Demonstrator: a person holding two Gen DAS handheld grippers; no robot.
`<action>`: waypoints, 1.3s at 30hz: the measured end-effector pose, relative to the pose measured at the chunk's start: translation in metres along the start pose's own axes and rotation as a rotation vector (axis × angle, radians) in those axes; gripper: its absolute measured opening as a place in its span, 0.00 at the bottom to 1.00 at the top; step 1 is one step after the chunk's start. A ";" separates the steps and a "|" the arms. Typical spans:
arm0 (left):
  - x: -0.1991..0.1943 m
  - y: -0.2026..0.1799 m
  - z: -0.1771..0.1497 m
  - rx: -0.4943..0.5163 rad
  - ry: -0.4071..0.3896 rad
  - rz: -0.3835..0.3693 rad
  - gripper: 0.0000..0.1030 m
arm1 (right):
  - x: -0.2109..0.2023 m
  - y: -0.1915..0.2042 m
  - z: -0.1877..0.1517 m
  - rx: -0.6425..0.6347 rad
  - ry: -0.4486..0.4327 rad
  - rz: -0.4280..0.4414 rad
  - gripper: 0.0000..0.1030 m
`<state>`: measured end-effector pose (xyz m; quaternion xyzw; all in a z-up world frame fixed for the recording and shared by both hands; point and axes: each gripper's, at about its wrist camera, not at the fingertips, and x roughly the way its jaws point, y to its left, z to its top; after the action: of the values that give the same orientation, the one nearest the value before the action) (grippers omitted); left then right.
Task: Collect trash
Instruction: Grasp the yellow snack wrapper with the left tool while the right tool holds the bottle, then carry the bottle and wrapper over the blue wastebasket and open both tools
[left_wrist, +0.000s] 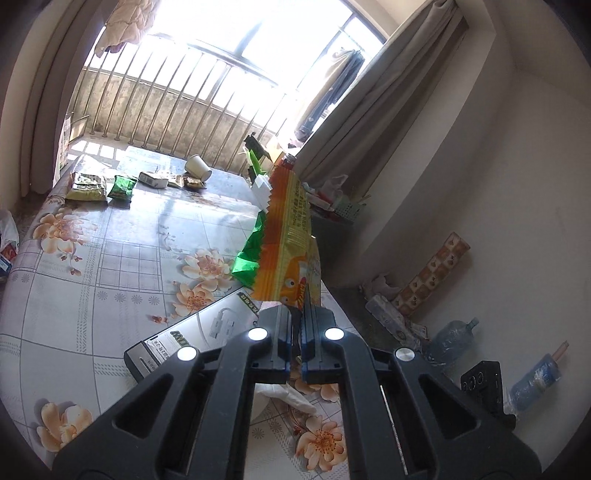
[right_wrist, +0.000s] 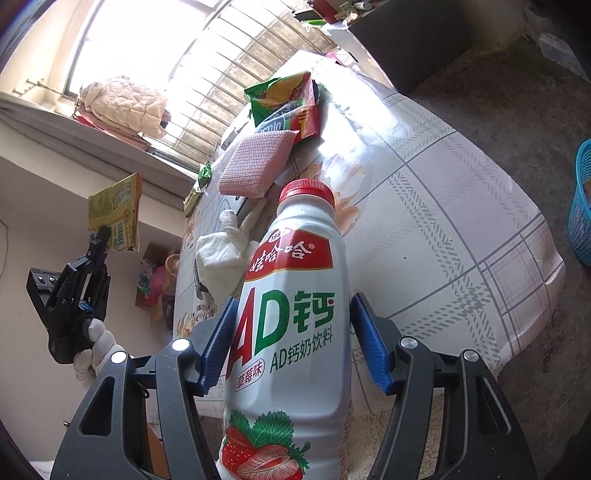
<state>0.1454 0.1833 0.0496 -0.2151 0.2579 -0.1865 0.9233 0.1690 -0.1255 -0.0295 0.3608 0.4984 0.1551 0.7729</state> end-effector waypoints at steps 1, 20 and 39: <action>0.000 -0.005 -0.002 0.012 0.010 -0.004 0.02 | -0.004 0.000 0.000 0.000 -0.008 0.003 0.59; 0.053 -0.142 -0.041 0.238 0.197 -0.193 0.02 | -0.110 -0.072 -0.019 0.151 -0.229 -0.009 0.59; 0.234 -0.326 -0.146 0.490 0.651 -0.316 0.02 | -0.238 -0.258 -0.064 0.551 -0.541 -0.101 0.59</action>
<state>0.1745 -0.2402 0.0049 0.0435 0.4477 -0.4394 0.7776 -0.0264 -0.4207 -0.0720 0.5576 0.3166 -0.1236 0.7573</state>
